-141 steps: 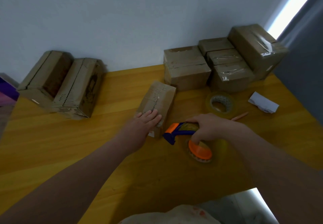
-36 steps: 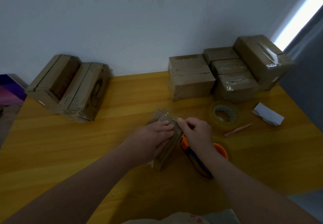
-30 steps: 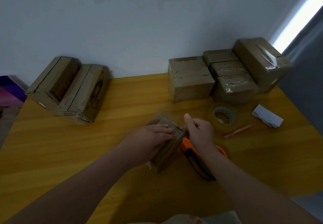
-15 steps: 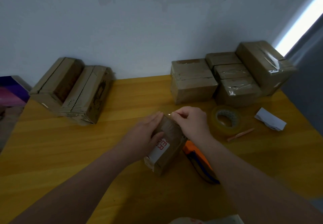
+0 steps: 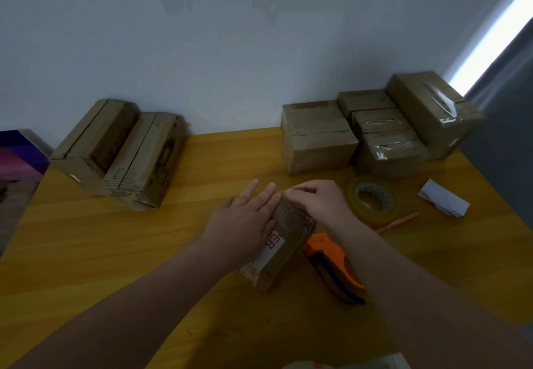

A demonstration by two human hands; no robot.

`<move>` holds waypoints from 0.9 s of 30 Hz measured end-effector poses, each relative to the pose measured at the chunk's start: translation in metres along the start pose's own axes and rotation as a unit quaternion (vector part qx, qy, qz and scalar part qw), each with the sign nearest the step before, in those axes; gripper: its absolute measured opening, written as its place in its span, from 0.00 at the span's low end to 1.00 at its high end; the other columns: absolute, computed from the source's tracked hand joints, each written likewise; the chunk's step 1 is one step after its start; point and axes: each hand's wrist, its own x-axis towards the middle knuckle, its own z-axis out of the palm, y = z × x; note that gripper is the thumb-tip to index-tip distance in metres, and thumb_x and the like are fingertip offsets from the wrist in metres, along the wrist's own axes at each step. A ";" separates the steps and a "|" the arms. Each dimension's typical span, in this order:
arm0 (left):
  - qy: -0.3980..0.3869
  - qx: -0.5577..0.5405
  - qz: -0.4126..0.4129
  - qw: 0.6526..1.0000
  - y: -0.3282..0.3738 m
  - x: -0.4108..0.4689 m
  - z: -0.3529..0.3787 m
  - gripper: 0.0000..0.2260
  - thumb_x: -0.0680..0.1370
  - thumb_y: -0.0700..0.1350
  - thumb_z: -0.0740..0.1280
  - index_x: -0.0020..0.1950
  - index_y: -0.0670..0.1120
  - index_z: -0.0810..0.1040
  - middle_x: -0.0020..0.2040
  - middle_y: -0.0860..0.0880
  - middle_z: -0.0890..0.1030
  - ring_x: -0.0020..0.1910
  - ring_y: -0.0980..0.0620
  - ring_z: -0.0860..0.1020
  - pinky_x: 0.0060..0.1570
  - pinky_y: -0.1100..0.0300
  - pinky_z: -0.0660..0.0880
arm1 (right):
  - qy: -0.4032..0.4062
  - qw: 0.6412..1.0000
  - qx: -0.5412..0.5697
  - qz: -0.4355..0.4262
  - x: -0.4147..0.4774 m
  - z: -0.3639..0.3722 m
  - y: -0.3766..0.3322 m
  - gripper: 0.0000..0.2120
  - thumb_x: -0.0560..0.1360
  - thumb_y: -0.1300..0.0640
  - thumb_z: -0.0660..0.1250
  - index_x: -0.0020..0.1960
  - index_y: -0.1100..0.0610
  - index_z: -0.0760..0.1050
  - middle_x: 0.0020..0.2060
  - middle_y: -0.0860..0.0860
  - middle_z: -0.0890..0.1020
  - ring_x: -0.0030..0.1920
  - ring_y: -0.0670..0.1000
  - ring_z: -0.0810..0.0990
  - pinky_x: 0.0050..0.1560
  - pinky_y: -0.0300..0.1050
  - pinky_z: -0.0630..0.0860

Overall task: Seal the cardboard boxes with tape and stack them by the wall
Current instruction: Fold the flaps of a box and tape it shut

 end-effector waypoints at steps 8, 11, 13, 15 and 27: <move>-0.007 -0.019 0.005 1.000 0.000 0.002 -0.001 0.23 0.83 0.56 0.45 0.77 0.59 0.43 0.78 0.56 0.40 0.77 0.51 0.38 0.74 0.49 0.52 | -0.081 0.987 0.129 0.053 -0.006 -0.009 0.008 0.21 0.82 0.45 0.54 0.55 0.56 0.82 0.51 0.50 0.85 0.52 0.45 0.82 0.49 0.40 0.74; 0.033 -0.021 0.010 0.999 -0.002 0.002 -0.004 0.22 0.83 0.56 0.49 0.77 0.58 0.53 0.79 0.56 0.49 0.77 0.52 0.48 0.70 0.54 0.60 | -0.110 0.983 0.136 0.048 -0.011 -0.006 0.013 0.25 0.83 0.42 0.49 0.62 0.53 0.79 0.58 0.49 0.82 0.58 0.47 0.79 0.62 0.48 0.73; 0.105 -0.029 0.015 0.994 -0.003 -0.003 0.001 0.20 0.82 0.55 0.53 0.73 0.55 0.66 0.74 0.55 0.63 0.72 0.53 0.62 0.63 0.58 0.67 | -0.134 0.982 0.126 0.032 -0.014 -0.004 0.016 0.26 0.83 0.41 0.47 0.66 0.50 0.76 0.61 0.46 0.80 0.62 0.47 0.76 0.67 0.50 0.69; 0.176 -0.082 0.027 0.981 -0.004 -0.009 0.009 0.17 0.81 0.53 0.59 0.67 0.50 0.75 0.68 0.53 0.73 0.64 0.52 0.73 0.56 0.59 0.72 | -0.156 0.983 0.098 0.013 -0.017 0.001 0.016 0.24 0.83 0.42 0.46 0.69 0.47 0.72 0.61 0.43 0.76 0.62 0.45 0.73 0.63 0.43 0.68; 0.234 -0.300 0.012 0.925 -0.012 -0.008 0.033 0.08 0.78 0.37 0.63 0.54 0.46 0.73 0.55 0.52 0.78 0.50 0.57 0.75 0.46 0.76 0.67 | -0.140 0.858 -0.414 -0.270 -0.019 -0.001 0.032 0.40 0.72 0.28 0.40 0.79 0.45 0.41 0.77 0.37 0.41 0.77 0.44 0.42 0.74 0.47 0.54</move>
